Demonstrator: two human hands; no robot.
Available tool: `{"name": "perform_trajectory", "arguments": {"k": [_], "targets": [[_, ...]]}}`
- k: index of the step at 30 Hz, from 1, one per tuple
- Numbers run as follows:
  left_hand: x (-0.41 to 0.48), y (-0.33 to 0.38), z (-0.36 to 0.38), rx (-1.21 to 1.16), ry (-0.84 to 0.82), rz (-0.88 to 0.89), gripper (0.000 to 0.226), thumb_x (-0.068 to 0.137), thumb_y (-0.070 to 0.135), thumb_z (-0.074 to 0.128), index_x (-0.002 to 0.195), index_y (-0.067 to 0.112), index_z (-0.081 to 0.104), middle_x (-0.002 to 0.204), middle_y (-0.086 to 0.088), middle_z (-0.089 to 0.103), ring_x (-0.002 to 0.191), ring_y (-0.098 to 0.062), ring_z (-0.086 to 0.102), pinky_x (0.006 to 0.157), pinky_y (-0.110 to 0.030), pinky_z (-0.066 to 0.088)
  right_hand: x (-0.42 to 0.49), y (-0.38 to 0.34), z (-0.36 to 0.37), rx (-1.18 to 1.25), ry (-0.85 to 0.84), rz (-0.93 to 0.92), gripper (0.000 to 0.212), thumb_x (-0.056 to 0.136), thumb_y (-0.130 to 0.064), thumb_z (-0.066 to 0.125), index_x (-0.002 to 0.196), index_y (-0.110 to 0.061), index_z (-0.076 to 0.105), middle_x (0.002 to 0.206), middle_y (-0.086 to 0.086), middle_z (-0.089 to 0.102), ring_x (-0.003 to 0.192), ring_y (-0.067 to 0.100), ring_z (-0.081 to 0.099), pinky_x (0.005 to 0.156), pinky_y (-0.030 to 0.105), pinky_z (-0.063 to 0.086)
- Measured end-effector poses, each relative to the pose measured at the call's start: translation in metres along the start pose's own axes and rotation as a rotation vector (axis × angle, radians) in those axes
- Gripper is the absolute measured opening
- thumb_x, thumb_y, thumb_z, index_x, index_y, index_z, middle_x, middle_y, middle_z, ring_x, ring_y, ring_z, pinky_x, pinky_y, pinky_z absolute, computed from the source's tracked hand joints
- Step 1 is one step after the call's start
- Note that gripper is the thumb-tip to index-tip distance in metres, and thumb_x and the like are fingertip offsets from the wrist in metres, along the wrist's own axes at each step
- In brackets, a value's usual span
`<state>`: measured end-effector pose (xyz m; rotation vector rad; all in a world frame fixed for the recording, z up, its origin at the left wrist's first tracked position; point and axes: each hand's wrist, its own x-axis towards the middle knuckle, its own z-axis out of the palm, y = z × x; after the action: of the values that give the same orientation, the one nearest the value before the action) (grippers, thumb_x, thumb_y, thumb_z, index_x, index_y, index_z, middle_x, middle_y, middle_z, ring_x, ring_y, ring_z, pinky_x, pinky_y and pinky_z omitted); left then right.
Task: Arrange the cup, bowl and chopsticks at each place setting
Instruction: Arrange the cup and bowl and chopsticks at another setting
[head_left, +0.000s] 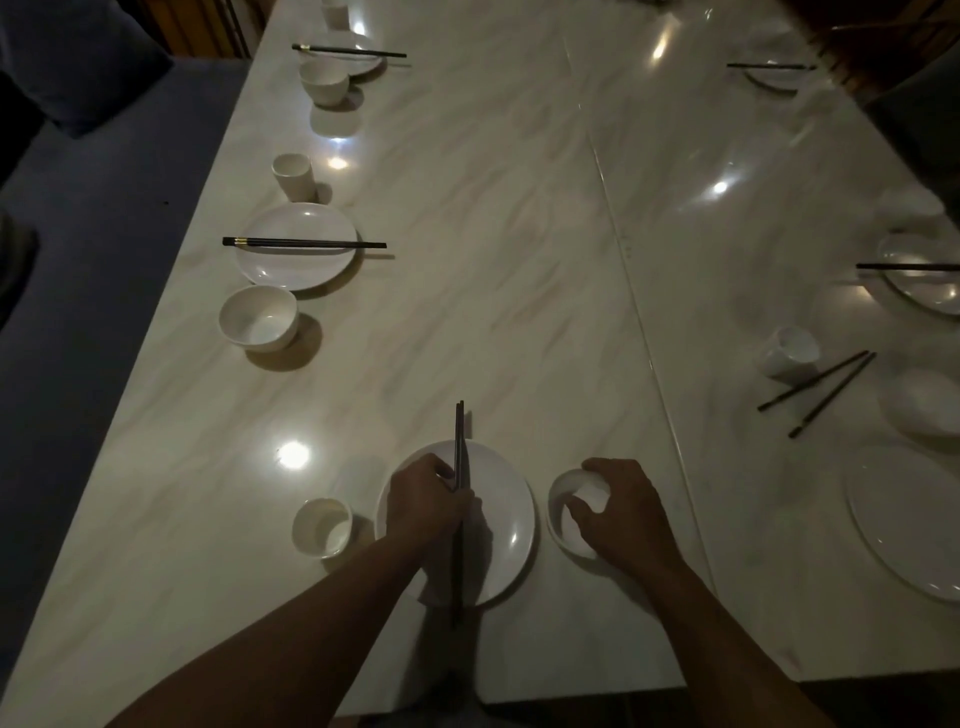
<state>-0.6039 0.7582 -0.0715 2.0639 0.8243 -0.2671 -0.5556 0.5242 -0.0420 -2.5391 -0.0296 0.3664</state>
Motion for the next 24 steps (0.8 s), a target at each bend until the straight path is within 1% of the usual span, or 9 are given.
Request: {"name": "perform_trajectory", "arguments": {"k": [3,6,9,16,21,24], "targets": [[0.002,-0.004,0.000,-0.014,-0.003,-0.032,0.039,0.061,0.030,0.089,0.078,0.036,0.055,0.081,0.010,0.066,0.081,-0.011,0.066,0.081,-0.038,0.058,0.001,0.000,-0.001,0.008,0.000,0.002,0.052,0.075,-0.032,0.080,0.123,-0.021,0.062,0.124,0.003,0.056,0.112,0.024,0.058,0.097,0.035,0.048],[0.001,-0.004,-0.001,-0.038,0.000,-0.053,0.041,0.061,0.024,0.090,0.077,0.035,0.054,0.080,0.009,0.066,0.079,-0.009,0.066,0.080,-0.035,0.058,0.001,0.000,-0.001,0.004,-0.003,-0.004,0.052,0.075,-0.032,0.080,0.123,-0.021,0.062,0.124,0.004,0.056,0.112,0.024,0.058,0.097,0.034,0.048],[-0.001,-0.004,-0.003,-0.070,-0.002,-0.060,0.041,0.061,0.021,0.091,0.080,0.033,0.056,0.080,0.008,0.066,0.078,-0.009,0.066,0.078,-0.032,0.058,0.001,0.000,-0.001,0.000,-0.008,-0.006,0.052,0.075,-0.030,0.080,0.123,-0.020,0.062,0.125,0.004,0.056,0.113,0.025,0.058,0.097,0.035,0.048],[-0.003,-0.005,-0.004,-0.109,-0.020,-0.048,0.039,0.063,0.016,0.090,0.089,0.024,0.062,0.082,0.005,0.066,0.078,-0.011,0.066,0.079,-0.035,0.059,0.000,0.002,-0.002,0.016,-0.006,-0.022,0.052,0.076,-0.028,0.080,0.124,-0.019,0.062,0.126,0.005,0.056,0.114,0.025,0.057,0.097,0.035,0.048],[-0.005,-0.009,-0.003,-0.116,-0.027,-0.029,0.038,0.063,0.021,0.090,0.086,0.029,0.061,0.084,0.005,0.066,0.078,-0.012,0.067,0.078,-0.037,0.060,-0.002,0.002,-0.004,0.036,-0.017,-0.026,0.052,0.077,-0.026,0.079,0.125,-0.019,0.062,0.127,0.005,0.056,0.115,0.024,0.057,0.098,0.031,0.046],[-0.002,-0.012,-0.004,-0.149,-0.057,-0.058,0.037,0.063,0.024,0.090,0.087,0.028,0.062,0.087,0.004,0.067,0.081,-0.013,0.067,0.080,-0.039,0.060,-0.004,0.003,-0.005,0.041,-0.032,-0.026,0.053,0.078,-0.026,0.079,0.128,-0.020,0.060,0.129,0.004,0.055,0.116,0.023,0.056,0.096,0.028,0.044]]}}
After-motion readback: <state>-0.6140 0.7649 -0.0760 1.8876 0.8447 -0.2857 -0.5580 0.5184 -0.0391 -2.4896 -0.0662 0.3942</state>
